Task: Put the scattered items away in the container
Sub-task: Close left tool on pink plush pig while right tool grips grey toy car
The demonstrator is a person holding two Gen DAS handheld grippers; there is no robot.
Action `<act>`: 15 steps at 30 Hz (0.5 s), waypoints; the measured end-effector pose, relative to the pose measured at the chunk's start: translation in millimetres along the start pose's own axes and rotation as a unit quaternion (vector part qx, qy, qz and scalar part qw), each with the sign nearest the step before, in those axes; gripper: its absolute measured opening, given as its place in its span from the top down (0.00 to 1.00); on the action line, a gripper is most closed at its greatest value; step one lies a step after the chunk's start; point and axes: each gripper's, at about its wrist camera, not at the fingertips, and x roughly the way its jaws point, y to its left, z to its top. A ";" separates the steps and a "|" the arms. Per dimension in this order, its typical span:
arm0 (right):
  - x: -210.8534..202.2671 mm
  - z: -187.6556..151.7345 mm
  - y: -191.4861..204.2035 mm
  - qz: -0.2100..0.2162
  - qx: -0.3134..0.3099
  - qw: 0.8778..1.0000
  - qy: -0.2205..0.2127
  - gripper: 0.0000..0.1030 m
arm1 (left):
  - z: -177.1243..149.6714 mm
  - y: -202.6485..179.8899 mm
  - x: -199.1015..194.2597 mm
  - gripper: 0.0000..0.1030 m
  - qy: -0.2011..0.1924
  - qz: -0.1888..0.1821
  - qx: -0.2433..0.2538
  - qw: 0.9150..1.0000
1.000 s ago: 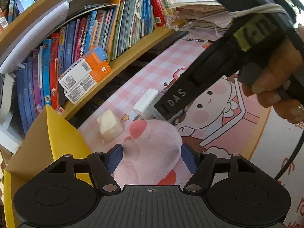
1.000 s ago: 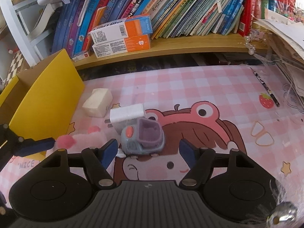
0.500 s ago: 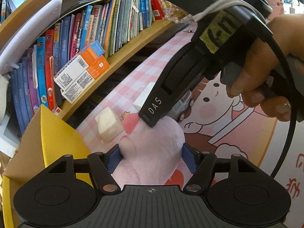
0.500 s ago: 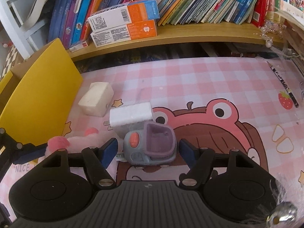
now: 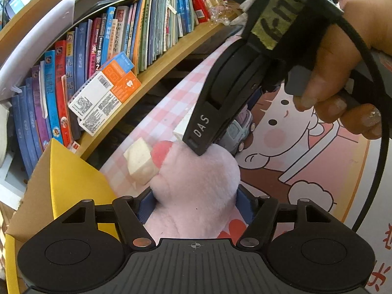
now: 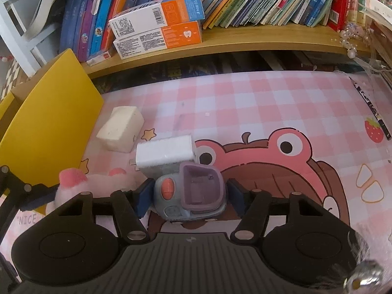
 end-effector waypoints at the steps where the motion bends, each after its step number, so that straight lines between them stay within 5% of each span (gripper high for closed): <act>1: -0.8 -1.0 -0.2 0.000 0.000 1.000 0.000 0.41 | 0.0 0.3 -0.5 0.38 0.000 0.000 0.001 1.000; 15: -46.0 -26.1 -3.2 -0.012 0.007 1.000 -0.013 0.41 | -7.8 -2.8 -29.0 0.43 -0.010 -0.028 -0.009 1.000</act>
